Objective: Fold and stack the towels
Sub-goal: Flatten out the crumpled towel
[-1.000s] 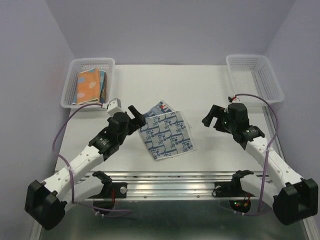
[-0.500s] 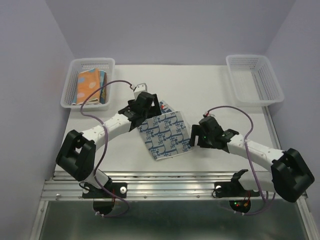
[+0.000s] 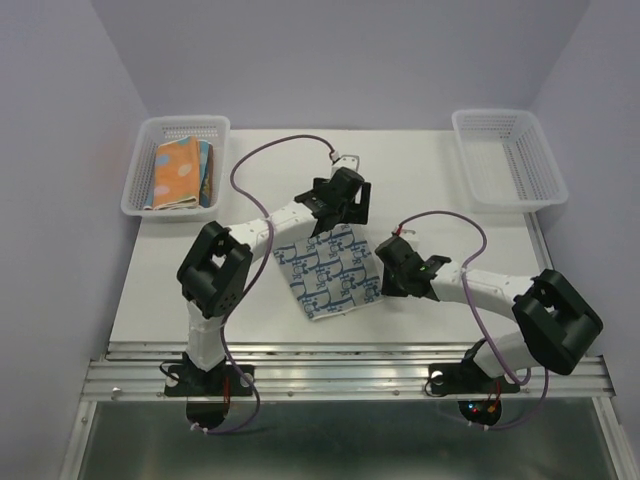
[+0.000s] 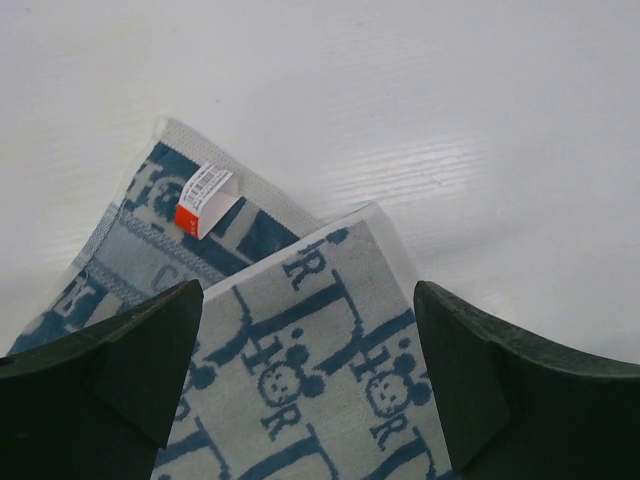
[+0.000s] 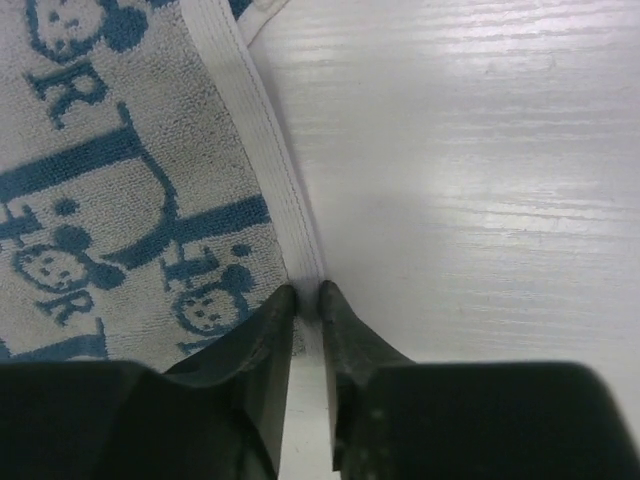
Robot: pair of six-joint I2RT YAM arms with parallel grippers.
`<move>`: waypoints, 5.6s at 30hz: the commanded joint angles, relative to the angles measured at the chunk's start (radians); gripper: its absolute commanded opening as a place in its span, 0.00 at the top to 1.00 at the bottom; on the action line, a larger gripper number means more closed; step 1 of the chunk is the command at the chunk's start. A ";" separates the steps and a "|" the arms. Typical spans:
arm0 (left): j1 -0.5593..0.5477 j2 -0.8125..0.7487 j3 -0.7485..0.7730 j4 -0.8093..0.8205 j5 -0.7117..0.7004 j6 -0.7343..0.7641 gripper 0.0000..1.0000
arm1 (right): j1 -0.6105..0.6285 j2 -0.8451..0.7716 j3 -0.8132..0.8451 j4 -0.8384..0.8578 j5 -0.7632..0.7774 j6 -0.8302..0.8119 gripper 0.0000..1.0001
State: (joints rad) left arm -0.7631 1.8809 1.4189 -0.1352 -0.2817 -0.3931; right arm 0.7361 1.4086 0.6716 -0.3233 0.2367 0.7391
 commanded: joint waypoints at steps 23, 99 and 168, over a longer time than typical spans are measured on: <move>-0.061 0.414 0.460 -0.219 -0.086 0.071 0.14 | 0.019 0.024 -0.052 0.023 0.032 -0.038 0.94; -0.038 -0.362 -0.060 -0.121 -0.588 -0.098 1.00 | 0.088 -0.186 0.336 -0.097 -0.099 -0.243 0.99; 0.061 -1.076 0.003 -0.116 -0.069 -0.190 1.00 | 0.229 -0.171 1.263 -0.387 -0.164 -0.593 0.99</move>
State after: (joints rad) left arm -0.7052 0.7830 1.4677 -0.2859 -0.2436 -0.5606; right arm 0.9573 1.2396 1.9858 -0.7559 -0.1707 0.1707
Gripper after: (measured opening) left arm 0.037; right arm 0.054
